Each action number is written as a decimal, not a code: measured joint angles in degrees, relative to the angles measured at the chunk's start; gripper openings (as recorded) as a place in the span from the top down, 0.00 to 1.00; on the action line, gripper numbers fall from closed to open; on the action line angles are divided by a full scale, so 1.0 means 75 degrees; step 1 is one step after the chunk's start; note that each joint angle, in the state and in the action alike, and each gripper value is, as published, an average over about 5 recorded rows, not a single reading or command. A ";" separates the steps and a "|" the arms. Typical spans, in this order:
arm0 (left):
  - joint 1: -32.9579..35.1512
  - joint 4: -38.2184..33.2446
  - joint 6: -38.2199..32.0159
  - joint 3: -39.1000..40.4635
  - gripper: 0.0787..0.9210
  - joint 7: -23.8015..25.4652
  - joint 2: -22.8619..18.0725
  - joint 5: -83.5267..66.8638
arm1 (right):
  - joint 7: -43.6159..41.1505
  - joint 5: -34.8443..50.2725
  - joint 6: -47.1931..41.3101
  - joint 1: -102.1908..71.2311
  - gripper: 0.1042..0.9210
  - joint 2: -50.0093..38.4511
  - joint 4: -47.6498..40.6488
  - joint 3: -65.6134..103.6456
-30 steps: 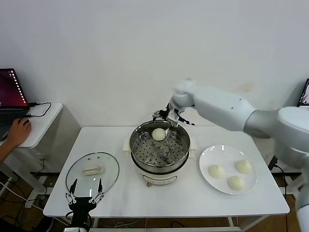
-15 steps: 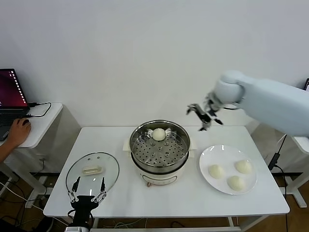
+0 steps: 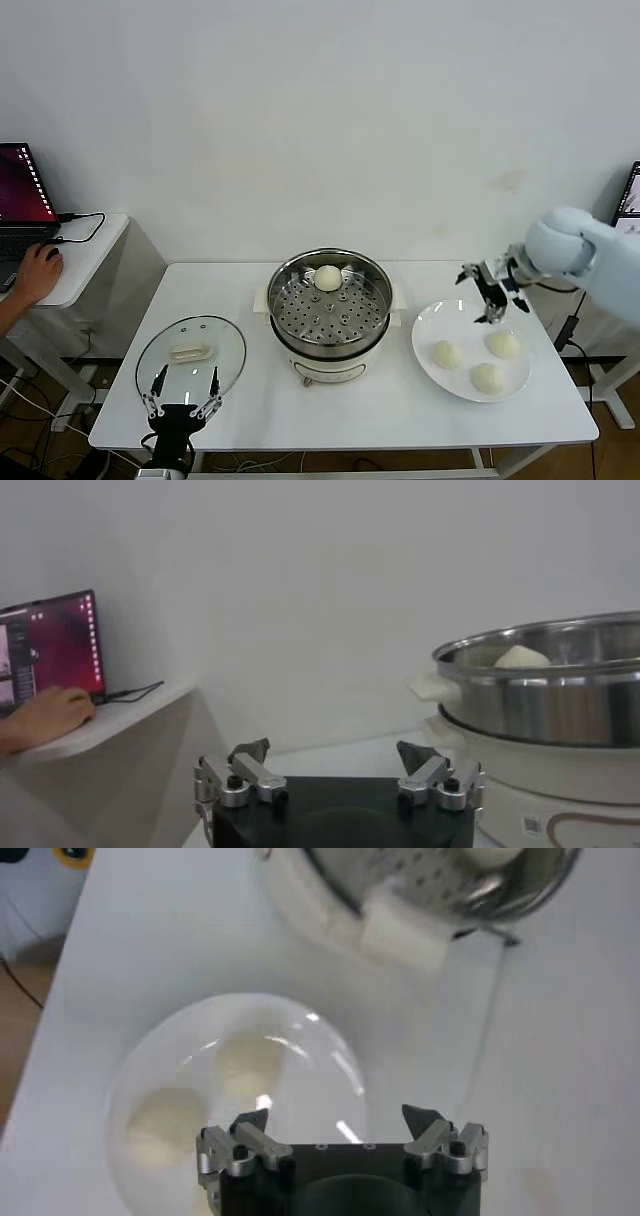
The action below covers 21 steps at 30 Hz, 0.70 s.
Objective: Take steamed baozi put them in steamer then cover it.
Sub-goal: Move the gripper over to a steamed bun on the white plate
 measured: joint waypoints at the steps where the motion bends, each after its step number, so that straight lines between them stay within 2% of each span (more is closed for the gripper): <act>1: 0.0005 0.0012 0.0001 -0.0008 0.12 -0.0002 -0.0009 0.0002 | 0.0005 -0.0060 -0.0014 -0.0191 0.12 -0.0003 -0.0030 0.0132; 21: -0.0078 0.0228 0.0059 -0.0066 0.12 -0.0012 -0.0046 0.0006 | 0.0101 -0.0957 0.0074 -0.2681 0.12 0.0874 -0.1063 0.1611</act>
